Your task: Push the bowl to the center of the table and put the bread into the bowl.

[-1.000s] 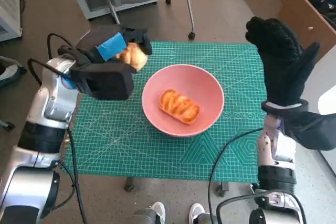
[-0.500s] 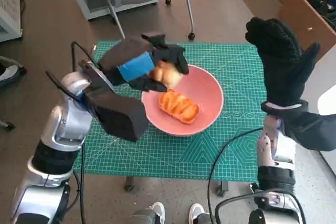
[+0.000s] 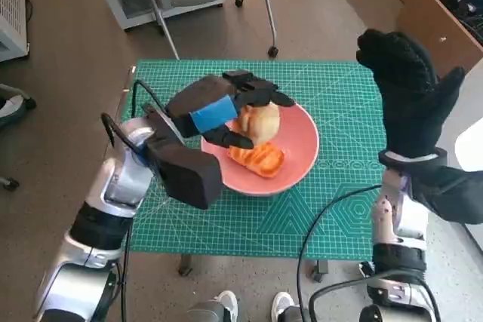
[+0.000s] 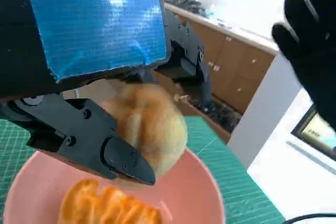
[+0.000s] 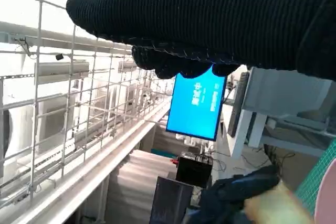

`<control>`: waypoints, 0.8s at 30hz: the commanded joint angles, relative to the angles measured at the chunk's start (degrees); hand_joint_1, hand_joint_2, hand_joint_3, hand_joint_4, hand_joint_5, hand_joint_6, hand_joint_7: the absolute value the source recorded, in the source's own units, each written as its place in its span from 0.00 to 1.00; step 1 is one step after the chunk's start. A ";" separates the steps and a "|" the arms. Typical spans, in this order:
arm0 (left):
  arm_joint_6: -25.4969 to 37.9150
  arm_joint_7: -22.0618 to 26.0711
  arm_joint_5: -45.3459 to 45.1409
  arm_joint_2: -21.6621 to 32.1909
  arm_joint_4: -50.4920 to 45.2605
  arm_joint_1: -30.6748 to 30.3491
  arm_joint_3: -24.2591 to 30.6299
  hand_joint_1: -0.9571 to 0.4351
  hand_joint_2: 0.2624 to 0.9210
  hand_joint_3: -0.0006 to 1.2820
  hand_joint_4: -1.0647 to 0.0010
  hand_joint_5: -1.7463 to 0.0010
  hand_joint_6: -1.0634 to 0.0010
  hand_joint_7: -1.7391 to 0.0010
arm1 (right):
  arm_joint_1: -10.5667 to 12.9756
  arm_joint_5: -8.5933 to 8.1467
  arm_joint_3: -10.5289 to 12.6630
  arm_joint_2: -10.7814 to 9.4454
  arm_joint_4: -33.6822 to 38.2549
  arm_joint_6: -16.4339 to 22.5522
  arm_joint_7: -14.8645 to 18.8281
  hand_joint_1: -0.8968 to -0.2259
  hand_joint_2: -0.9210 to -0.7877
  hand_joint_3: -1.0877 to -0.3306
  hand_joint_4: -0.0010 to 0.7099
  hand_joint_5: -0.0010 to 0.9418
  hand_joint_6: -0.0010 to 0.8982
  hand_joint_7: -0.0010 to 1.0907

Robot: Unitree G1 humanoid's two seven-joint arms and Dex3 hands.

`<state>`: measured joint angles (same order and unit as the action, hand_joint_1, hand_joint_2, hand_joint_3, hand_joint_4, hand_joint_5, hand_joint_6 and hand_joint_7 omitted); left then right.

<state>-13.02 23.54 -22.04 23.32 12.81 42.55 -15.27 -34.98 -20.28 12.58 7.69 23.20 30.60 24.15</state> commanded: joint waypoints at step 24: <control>-5.75 0.10 27.17 -9.60 3.53 -5.01 13.64 0.31 1.00 0.08 0.90 1.00 0.84 0.91 | 0.09 0.69 -0.12 0.80 -1.09 -1.59 -0.91 0.60 0.00 0.63 0.49 0.00 0.17 0.52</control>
<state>-18.36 22.71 -0.43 15.34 16.73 39.26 -4.43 -34.95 -19.89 12.65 8.20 22.32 30.31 23.76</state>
